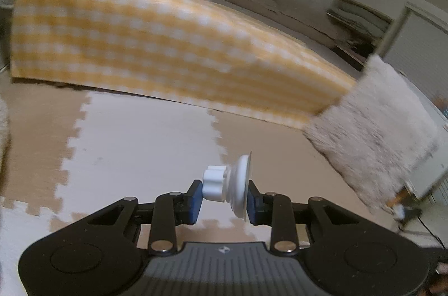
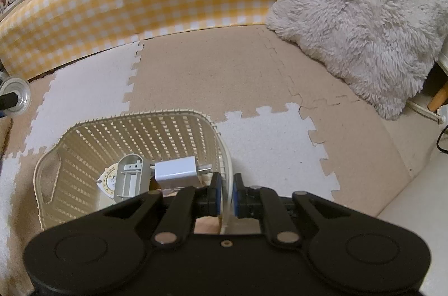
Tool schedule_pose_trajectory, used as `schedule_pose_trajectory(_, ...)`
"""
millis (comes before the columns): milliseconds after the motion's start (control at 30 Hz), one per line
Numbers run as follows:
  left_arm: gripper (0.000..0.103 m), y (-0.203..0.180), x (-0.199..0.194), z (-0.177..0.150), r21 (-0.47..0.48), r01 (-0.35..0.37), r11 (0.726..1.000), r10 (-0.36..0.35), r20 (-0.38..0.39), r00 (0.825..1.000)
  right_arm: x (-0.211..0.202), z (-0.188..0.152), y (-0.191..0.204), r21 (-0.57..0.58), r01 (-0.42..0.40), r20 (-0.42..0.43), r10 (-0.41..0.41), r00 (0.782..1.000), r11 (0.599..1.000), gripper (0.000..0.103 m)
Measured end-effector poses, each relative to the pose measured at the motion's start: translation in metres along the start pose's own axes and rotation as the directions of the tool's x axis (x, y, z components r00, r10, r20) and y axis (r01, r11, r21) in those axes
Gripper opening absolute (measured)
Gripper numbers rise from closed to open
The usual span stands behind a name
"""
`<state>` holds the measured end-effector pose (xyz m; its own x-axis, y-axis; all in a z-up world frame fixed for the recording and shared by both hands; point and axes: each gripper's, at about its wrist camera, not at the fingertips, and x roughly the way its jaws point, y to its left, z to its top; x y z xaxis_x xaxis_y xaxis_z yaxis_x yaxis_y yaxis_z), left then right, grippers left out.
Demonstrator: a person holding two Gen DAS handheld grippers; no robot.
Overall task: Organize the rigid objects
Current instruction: 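Carry the suction-cup holder into the basket and open the left tool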
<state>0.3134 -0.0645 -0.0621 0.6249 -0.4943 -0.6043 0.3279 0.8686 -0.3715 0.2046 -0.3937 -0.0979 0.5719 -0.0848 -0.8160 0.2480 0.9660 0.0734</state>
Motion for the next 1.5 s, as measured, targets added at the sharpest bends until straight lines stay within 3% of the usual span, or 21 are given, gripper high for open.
schedule_pose_trajectory(367, 0.033, -0.075, -0.02, -0.04, 0.123, 0.017, 0.992, -0.006, -0.089, 0.996, 0.0, -0.001, 0.0, -0.007, 0.005, 0.0, -0.005, 1.0, 1.0, 0.009)
schedule_pose_trajectory(500, 0.033, -0.095, -0.018, -0.058, 0.121, 0.005, 0.993, 0.01, -0.126, 0.992, -0.001, -0.001, 0.0, 0.0, 0.004, 0.0, -0.004, 1.0, 1.0, 0.009)
schedule_pose_trajectory(800, 0.033, -0.131, -0.002, -0.078, 0.193, -0.121, 0.974, 0.15, -0.142, 0.979, -0.001, -0.002, 0.001, 0.007, -0.004, -0.007, 0.004, 1.0, 1.0, 0.008)
schedule_pose_trajectory(1033, 0.034, -0.15, 0.02, -0.088, 0.309, -0.265, 0.914, 0.31, -0.106, 0.945, -0.001, -0.002, 0.0, 0.004, -0.002, -0.006, 0.002, 1.0, 1.0, 0.008)
schedule_pose_trajectory(1200, 0.034, -0.154, 0.033, -0.098, 0.362, -0.305, 0.881, 0.366, -0.112, 0.924, -0.001, -0.002, -0.001, 0.015, -0.009, -0.006, 0.01, 1.0, 1.0, 0.008)
schedule_pose_trajectory(1500, 0.036, -0.156, 0.034, -0.103, 0.343, -0.304, 0.889, 0.368, -0.138, 0.92, 0.0, -0.002, -0.001, 0.018, -0.012, -0.011, 0.012, 1.0, 1.0, 0.008)
